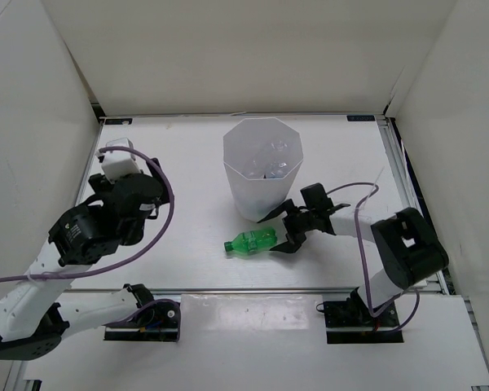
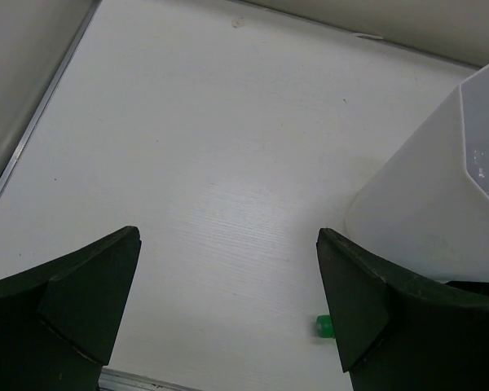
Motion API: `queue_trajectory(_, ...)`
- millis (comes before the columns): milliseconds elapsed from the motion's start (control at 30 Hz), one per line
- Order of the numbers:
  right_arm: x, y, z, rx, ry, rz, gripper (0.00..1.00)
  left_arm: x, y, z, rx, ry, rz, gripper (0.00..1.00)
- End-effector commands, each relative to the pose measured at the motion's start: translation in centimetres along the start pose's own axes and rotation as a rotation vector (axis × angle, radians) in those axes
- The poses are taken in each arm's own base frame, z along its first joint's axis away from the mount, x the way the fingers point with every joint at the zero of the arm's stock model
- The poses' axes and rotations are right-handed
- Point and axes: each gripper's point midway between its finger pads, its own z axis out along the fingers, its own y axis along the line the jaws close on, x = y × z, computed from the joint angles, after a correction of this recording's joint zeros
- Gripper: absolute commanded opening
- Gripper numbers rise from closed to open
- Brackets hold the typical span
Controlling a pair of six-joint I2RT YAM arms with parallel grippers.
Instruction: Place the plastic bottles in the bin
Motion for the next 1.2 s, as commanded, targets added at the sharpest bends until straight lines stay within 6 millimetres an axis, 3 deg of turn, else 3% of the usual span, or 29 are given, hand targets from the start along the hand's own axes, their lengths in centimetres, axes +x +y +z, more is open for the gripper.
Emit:
queue_trajectory(0, -0.7, 2.0, 1.2, -0.027, -0.005, -0.051, 0.99, 0.4, 0.8, -0.5, 0.004, 0.017, -0.007, 1.0)
queue_trajectory(133, -0.8, 0.8, 2.2, 0.052, 0.016, -0.011, 0.99, 0.6, 1.1, -0.6, -0.003, 0.026, 0.01, 1.0)
queue_trajectory(233, -0.6, -0.2, 2.5, 0.116, 0.027, 0.016, 0.9, 0.9, 1.5, -0.6, -0.007, 0.03, 0.018, 1.0)
queue_trajectory(300, -0.7, -1.1, 2.5, 0.165, 0.02, 0.042, 0.81, 0.9, 1.4, -0.6, -0.007, 0.03, 0.009, 1.0)
queue_trajectory(400, -0.9, -0.8, 2.7, 0.194, 0.027, 0.015, 0.67, 1.1, 1.6, -0.6, -0.007, 0.03, -0.001, 1.0)
queue_trajectory(433, -0.6, -1.3, 2.3, 0.234, 0.032, 0.031, 0.54, 1.4, 1.8, -0.6, -0.009, 0.032, 0.002, 1.0)
queue_trajectory(500, -0.4, -1.6, 2.1, 0.269, 0.042, 0.017, 0.45, 1.5, 2.1, -0.6, -0.017, 0.025, -0.017, 1.0)
queue_trajectory(633, 0.6, -2.0, -0.1, 0.349, 0.031, 0.005, 0.29, 2.2, 2.5, -0.4, -0.029, 0.022, -0.018, 1.0)
queue_trajectory(667, 1.4, -0.5, -1.2, 0.323, 0.029, -0.029, 0.28, 2.2, 2.5, -0.4, -0.025, 0.017, -0.039, 1.0)
queue_trajectory(767, 3.8, 0.3, -5.1, 0.339, 0.023, -0.099, 0.23, 2.1, 2.6, -0.4, -0.022, -0.001, -0.062, 1.0)
queue_trajectory(833, 5.5, 3.3, -8.0, 0.266, 0.0, -0.202, 0.2, 1.8, 2.6, -0.3, -0.025, -0.013, -0.072, 1.0)
queue_trajectory(900, 7.6, 5.5, -12.1, 0.203, -0.061, -0.324, 0.19, 1.8, 2.6, -0.2, -0.033, -0.02, -0.072, 1.0)
queue_trajectory(933, 8.7, 9.3, -15.7, 0.087, -0.174, -0.436, 0.19, 1.8, 2.6, -0.2, -0.032, -0.02, -0.084, 1.0)
queue_trajectory(1000, 9.9, 12.2, -19.6, -0.017, -0.287, -0.552, 0.19, 2.1, 2.4, 0.0, -0.034, -0.018, -0.08, 1.0)
queue_trajectory(1033, 11.3, 15.1, -23.0, -0.131, -0.363, -0.62, 0.2, 2.5, 2.5, 0.2, -0.039, -0.014, -0.07, 1.0)
queue_trajectory(1133, 10.8, 18.8, -27.4, -0.226, -0.564, -0.703, 0.22, 3.2, 2.5, 0.4, -0.047, -0.004, -0.062, 1.0)
queue_trajectory(1167, 11.2, 21.1, -29.9, -0.299, -0.642, -0.742, 0.22, 3.2, 2.4, 0.5, -0.047, -0.005, -0.072, 1.0)
